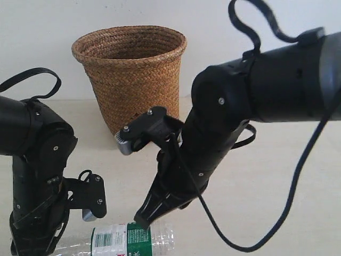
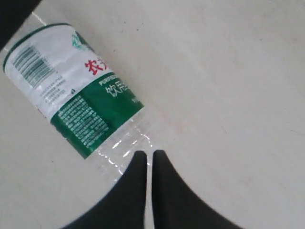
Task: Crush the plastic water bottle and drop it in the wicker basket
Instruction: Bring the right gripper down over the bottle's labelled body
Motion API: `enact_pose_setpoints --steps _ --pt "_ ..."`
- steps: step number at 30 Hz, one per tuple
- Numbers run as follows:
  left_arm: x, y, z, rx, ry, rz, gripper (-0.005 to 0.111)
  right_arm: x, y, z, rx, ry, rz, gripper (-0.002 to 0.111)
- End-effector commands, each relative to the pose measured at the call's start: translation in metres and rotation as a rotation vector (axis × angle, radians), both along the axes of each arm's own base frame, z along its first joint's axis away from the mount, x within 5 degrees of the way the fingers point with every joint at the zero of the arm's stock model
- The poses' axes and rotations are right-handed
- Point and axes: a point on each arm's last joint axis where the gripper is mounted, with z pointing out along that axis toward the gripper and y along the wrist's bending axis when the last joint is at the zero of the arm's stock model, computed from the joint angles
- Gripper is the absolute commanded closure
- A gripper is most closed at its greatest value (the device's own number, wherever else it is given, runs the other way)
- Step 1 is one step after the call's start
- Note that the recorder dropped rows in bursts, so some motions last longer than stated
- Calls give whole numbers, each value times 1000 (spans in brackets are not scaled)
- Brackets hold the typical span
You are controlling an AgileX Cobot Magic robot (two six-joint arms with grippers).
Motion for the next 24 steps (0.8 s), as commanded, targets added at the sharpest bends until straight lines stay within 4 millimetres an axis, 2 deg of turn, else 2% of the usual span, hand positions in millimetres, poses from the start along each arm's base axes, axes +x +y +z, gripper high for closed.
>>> enact_pose_setpoints --steps 1,7,16,24 --pt "-1 -2 -1 -2 -11 -1 103 1 8 -15 10 37 46 108" --pt "-1 -2 -1 -7 -11 2 103 7 15 -22 20 35 44 108" --pt "-1 -2 -1 -9 -10 0 103 11 29 -18 46 63 56 108" --pt "-1 -2 -1 -9 -10 0 103 10 33 -37 26 135 37 108"
